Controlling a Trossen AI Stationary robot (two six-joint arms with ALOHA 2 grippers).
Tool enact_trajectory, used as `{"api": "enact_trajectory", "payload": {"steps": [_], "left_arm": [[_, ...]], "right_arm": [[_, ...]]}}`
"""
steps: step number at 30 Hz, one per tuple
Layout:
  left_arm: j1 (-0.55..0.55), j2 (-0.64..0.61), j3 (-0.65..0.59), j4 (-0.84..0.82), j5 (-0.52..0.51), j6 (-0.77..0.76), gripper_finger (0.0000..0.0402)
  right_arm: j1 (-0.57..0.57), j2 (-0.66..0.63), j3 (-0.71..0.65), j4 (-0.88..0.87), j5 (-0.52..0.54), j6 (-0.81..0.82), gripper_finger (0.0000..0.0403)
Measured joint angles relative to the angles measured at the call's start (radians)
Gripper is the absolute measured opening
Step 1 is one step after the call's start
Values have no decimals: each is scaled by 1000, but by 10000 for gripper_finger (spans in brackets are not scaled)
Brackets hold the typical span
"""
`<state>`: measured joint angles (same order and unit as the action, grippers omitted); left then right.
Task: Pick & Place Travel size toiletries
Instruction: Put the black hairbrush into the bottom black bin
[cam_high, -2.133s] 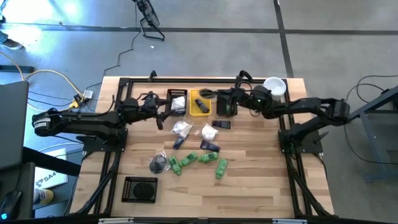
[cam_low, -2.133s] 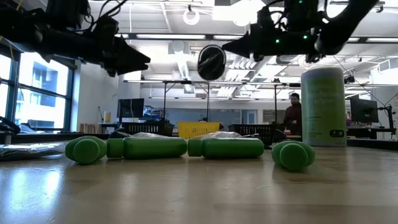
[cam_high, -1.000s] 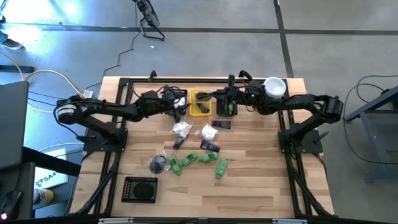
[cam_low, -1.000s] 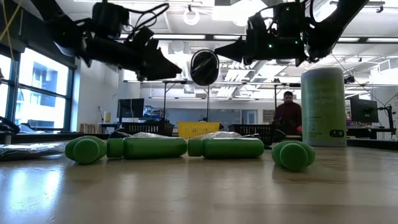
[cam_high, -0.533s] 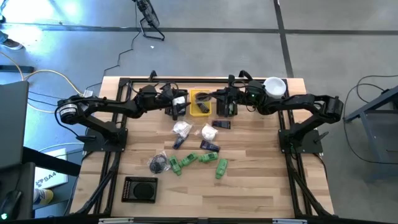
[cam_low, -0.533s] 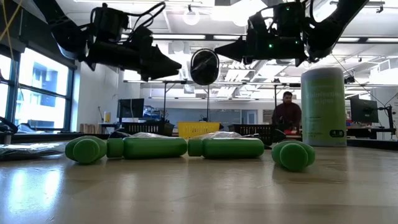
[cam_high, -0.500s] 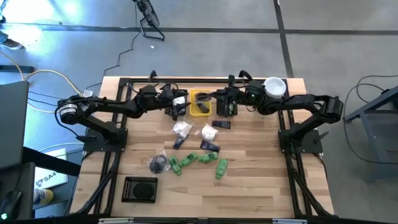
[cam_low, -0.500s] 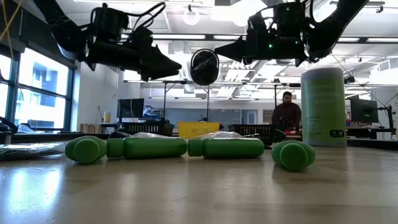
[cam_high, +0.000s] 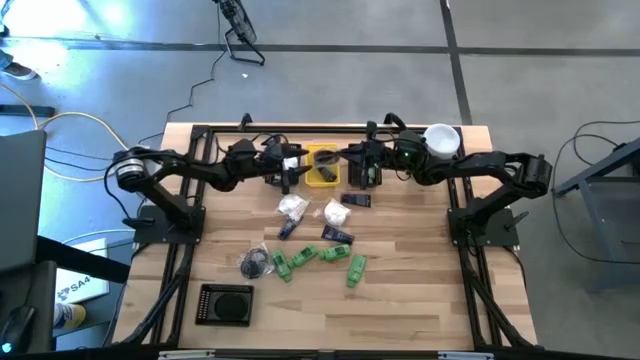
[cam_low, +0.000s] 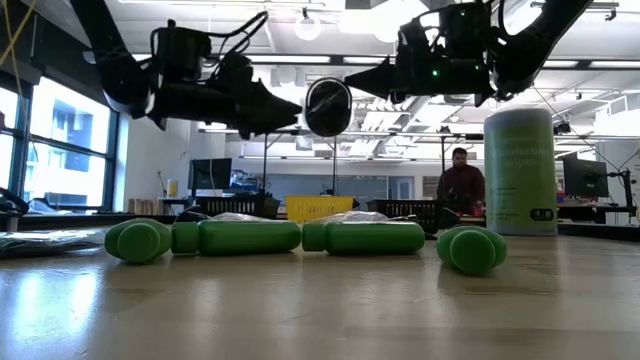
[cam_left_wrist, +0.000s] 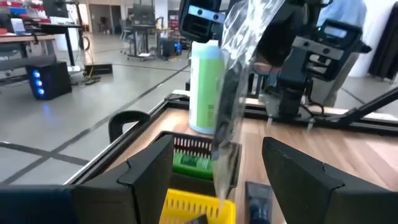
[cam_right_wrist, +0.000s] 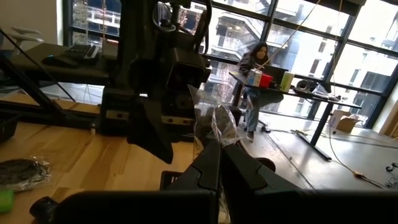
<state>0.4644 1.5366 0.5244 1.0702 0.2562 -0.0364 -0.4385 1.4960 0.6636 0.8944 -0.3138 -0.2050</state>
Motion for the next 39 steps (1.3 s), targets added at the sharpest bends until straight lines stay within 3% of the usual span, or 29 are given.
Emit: {"api": "enact_trajectory", "payload": {"steps": [14, 33, 39], "left_arm": [[0, 101, 154, -72, 48, -20, 241], [0, 102, 162, -127, 53, -21, 240], [0, 102, 162, -127, 61, -21, 194]], "right_arm": [[0, 0, 0, -18, -1, -2, 3], [-2, 0, 0, -20, -2, -10, 3], [-2, 0, 0, -20, -1, -10, 3]]}}
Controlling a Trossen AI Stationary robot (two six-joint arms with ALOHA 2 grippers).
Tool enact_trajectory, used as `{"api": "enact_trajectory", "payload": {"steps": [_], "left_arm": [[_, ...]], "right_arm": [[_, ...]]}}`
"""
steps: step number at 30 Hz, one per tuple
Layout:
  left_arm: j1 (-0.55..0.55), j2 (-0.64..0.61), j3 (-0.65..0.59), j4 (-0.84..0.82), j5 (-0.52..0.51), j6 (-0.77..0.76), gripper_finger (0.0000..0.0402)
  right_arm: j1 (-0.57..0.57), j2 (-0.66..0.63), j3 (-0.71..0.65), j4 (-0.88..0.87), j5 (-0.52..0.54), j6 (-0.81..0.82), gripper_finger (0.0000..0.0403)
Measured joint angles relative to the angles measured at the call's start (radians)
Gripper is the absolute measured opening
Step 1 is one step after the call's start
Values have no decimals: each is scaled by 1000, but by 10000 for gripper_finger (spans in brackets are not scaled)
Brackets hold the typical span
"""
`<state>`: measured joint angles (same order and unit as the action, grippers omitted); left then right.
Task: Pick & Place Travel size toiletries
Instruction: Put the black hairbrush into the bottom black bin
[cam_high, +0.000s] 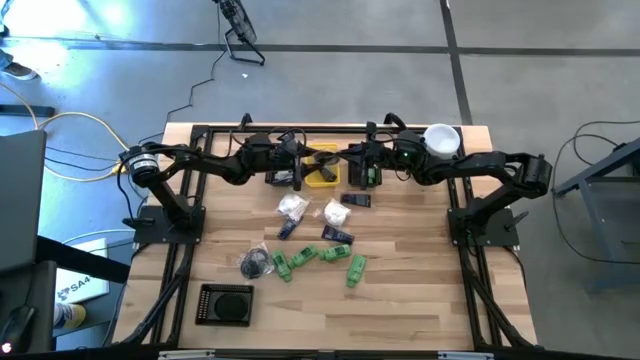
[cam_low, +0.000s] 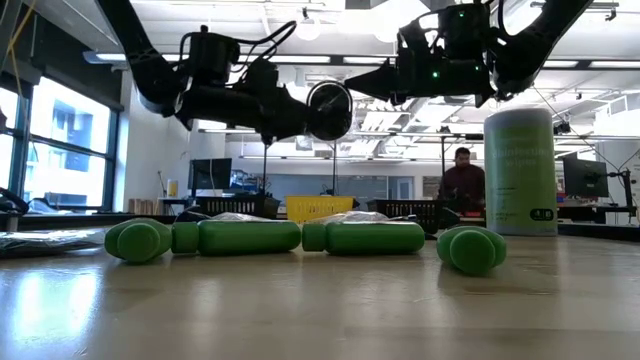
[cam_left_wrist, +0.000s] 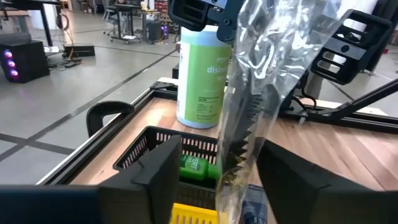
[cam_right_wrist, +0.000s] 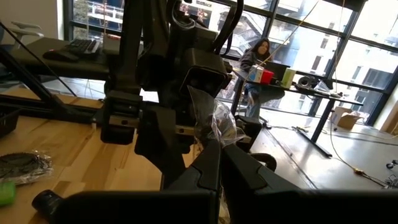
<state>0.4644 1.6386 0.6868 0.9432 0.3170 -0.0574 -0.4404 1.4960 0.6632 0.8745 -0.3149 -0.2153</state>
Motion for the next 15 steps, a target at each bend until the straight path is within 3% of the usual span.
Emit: {"api": "enact_trajectory", "payload": {"steps": [6, 15], "left_arm": [[0, 0, 0, 0, 7, 0, 133], [0, 0, 0, -2, 7, 0, 73]], "right_arm": [[0, 0, 0, 0, 0, 0, 3], [0, 0, 0, -3, 0, 0, 3]]}}
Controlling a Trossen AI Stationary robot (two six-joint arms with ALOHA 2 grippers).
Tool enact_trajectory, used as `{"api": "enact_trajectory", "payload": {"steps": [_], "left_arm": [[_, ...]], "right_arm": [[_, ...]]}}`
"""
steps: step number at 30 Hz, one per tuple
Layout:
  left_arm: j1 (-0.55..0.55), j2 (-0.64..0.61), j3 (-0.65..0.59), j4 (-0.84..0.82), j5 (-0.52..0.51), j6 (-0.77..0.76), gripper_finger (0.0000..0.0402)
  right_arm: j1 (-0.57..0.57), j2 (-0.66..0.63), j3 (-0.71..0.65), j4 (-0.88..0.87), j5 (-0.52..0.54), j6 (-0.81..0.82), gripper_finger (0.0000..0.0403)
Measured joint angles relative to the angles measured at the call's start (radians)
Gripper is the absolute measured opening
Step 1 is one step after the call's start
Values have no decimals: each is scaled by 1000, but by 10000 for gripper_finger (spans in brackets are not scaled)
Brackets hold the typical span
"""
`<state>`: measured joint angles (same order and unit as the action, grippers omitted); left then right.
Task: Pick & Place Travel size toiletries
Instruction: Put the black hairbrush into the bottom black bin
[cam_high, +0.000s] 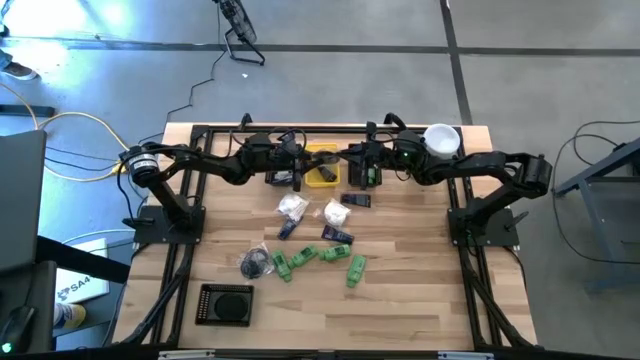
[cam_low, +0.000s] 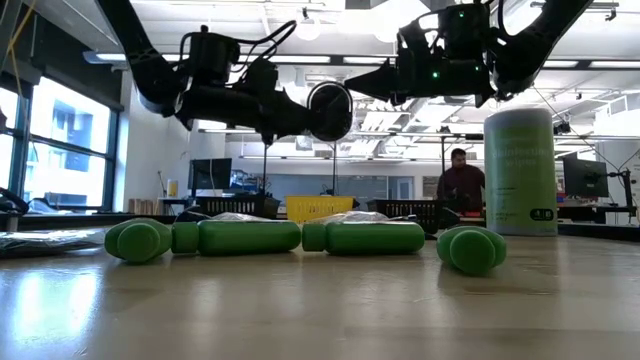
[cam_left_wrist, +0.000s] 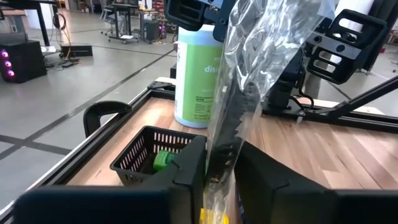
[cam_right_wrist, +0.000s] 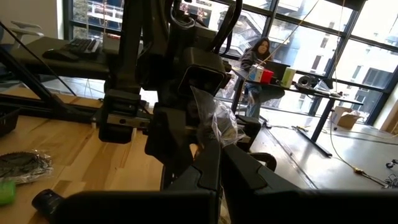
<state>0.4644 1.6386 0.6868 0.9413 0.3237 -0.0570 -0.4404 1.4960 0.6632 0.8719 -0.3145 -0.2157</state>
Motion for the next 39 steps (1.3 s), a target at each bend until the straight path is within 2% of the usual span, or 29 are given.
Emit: {"api": "enact_trajectory", "payload": {"steps": [7, 11, 16, 23, 28, 32, 35, 39], "left_arm": [[-1, -1, 0, -27, 10, 7, 24], [0, -1, 0, -32, 9, 7, 25], [0, -1, 0, -32, 9, 7, 45], [0, -1, 0, -35, 9, 7, 25], [0, -1, 0, -48, 9, 7, 34], [0, -1, 0, -51, 8, 7, 37], [0, -1, 0, -51, 7, 7, 27], [0, -1, 0, -53, 8, 7, 26]], "right_arm": [[0, 0, 0, -2, -1, 0, 3], [0, 0, 0, -1, -2, 0, 3], [0, 0, 0, -1, -3, 0, 3], [0, 0, 0, -5, -3, 0, 3], [0, 0, 0, -8, -3, 0, 3], [0, 0, 0, -5, 58, 0, 5], [0, 0, 0, 3, 100, 0, 20], [1, 0, 0, 5, 98, 0, 65]]}}
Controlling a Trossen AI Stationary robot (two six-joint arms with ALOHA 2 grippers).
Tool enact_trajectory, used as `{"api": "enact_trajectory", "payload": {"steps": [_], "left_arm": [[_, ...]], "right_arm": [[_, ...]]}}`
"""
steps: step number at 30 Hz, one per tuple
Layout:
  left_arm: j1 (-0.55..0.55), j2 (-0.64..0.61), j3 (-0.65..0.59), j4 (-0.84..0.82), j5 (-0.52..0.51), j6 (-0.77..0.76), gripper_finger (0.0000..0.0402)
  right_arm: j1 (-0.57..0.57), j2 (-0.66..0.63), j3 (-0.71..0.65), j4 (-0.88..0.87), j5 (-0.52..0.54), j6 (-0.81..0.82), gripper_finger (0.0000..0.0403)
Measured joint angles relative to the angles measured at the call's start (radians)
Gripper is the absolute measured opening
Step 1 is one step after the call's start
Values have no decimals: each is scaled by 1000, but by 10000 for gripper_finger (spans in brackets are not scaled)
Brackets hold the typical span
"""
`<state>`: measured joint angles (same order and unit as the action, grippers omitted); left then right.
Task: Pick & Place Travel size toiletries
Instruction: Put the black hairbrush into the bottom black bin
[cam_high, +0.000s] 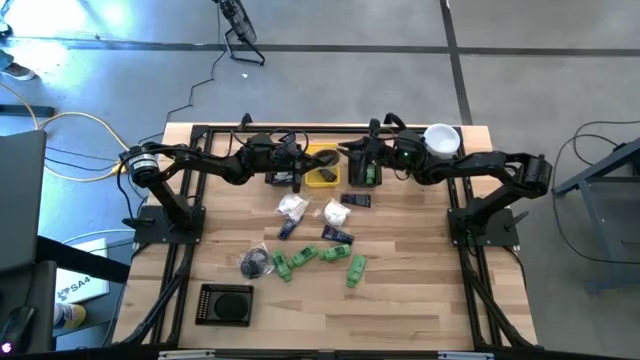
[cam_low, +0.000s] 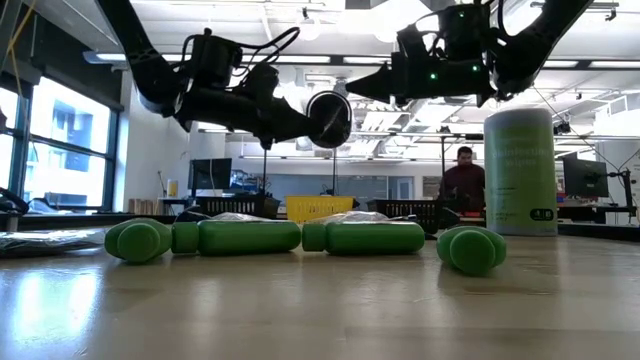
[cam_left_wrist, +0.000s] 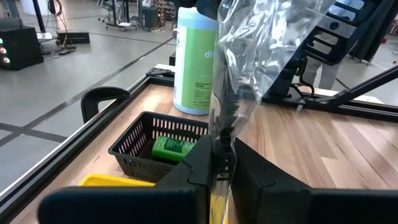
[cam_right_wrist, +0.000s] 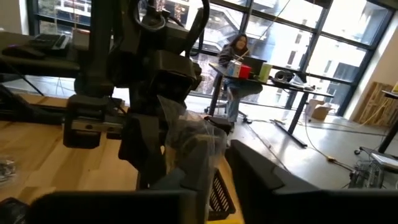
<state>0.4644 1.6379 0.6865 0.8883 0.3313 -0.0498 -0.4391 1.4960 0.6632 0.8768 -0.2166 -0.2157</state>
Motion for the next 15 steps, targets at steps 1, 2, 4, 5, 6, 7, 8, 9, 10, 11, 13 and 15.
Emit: {"api": "enact_trajectory", "payload": {"steps": [1, 2, 4, 5, 6, 7, 8, 9, 10, 11, 13, 15], "left_arm": [[0, 0, 0, -1, 0, 0, 28], [0, 0, 0, -1, 0, 0, 30], [0, 0, 0, -2, 0, 0, 33], [0, 0, 0, -2, 0, 0, 33], [0, 0, 0, -2, 0, 0, 33], [0, 0, 0, -2, 0, -1, 33], [0, 0, 0, -2, 0, -2, 32], [0, 0, 0, -2, 0, -2, 31], [0, 0, 0, -2, 0, -3, 30], [1, 0, 0, -2, 0, -3, 30], [1, 0, 0, -2, -1, 2, 29], [1, 0, 0, -2, -2, 10, 29]], "right_arm": [[0, 0, 0, -2, 4, 0, 81], [0, -3, 0, -9, 10, 0, 97], [-3, -26, 0, -58, 26, -5, 129], [-7, -45, 0, -87, 40, -19, 143], [-10, -70, 0, -122, 60, -35, 157], [-14, -96, 0, -150, 77, -53, 170], [-15, -124, 0, -175, 94, -68, 182], [-17, -152, 0, -204, 110, -79, 193], [-17, -176, 0, -229, 123, -94, 202], [-19, -200, 0, -253, 136, -105, 211], [-25, -244, 0, -307, 147, -124, 225], [-39, -278, 0, -354, 151, -129, 233]]}}
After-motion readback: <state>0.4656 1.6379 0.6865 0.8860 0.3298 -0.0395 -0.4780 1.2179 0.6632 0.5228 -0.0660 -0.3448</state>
